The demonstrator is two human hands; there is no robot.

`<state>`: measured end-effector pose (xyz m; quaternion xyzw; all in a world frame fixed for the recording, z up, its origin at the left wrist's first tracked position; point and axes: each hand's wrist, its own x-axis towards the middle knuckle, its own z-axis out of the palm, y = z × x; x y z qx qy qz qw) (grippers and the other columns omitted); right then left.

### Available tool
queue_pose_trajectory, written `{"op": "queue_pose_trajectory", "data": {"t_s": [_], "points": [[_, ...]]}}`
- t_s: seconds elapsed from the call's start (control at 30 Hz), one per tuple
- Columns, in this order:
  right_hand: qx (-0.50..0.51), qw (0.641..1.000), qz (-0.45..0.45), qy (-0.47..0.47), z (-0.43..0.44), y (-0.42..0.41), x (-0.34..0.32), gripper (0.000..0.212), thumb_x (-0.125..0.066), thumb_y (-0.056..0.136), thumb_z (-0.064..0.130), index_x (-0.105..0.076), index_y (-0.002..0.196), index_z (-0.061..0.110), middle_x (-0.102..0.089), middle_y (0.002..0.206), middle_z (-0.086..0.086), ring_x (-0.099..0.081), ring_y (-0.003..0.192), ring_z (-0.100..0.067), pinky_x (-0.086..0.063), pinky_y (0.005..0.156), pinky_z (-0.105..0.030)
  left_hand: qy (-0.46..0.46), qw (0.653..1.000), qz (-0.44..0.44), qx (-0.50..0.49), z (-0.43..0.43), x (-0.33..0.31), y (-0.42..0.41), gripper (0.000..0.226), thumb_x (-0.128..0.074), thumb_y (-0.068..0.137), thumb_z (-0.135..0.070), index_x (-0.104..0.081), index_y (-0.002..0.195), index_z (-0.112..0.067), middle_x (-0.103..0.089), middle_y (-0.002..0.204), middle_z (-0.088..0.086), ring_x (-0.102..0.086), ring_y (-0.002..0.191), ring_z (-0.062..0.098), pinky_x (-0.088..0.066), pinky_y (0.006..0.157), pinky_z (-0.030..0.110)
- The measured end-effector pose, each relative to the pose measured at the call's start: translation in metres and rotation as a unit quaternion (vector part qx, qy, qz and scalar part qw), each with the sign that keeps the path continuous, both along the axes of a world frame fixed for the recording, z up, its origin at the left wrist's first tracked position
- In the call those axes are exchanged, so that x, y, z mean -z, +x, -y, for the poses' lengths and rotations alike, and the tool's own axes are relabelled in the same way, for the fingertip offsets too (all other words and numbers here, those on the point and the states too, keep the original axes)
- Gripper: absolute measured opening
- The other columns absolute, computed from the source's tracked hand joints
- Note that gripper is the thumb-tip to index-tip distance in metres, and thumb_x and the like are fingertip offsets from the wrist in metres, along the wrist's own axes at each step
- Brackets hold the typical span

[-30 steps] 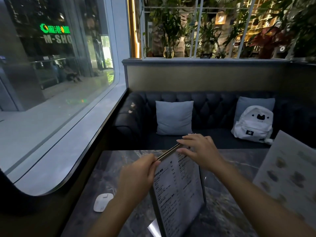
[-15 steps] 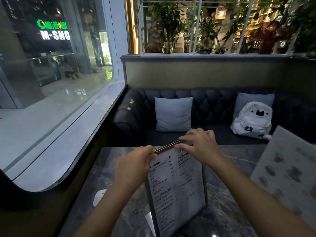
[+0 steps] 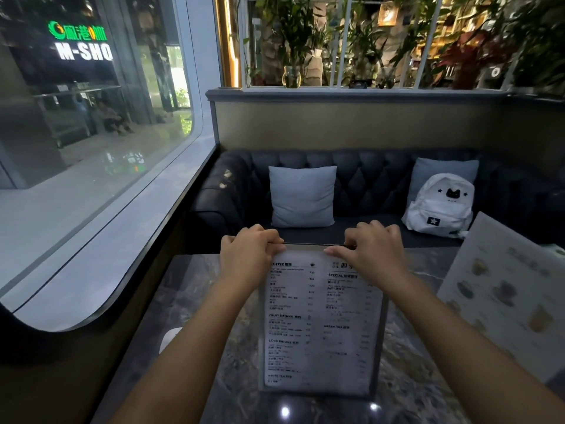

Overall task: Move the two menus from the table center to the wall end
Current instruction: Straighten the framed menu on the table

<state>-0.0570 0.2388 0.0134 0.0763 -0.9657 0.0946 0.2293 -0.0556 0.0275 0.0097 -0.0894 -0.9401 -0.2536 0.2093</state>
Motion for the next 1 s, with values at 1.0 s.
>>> {"op": "queue_pose_trajectory", "data": {"t_s": [1.0], "points": [[0.001, 1.0, 0.016, 0.008, 0.003, 0.004, -0.001, 0.047, -0.048, 0.076, 0.065, -0.053, 0.074, 0.018, -0.058, 0.085, -0.001, -0.047, 0.088, -0.02, -0.027, 0.072, -0.033, -0.071, 0.997, -0.005, -0.02, -0.001, -0.003, 0.01, 0.023, -0.05, 0.088, -0.04, -0.064, 0.098, -0.026, -0.061, 0.1, -0.001, -0.052, 0.099, 0.019, -0.03, 0.088, 0.037]]}}
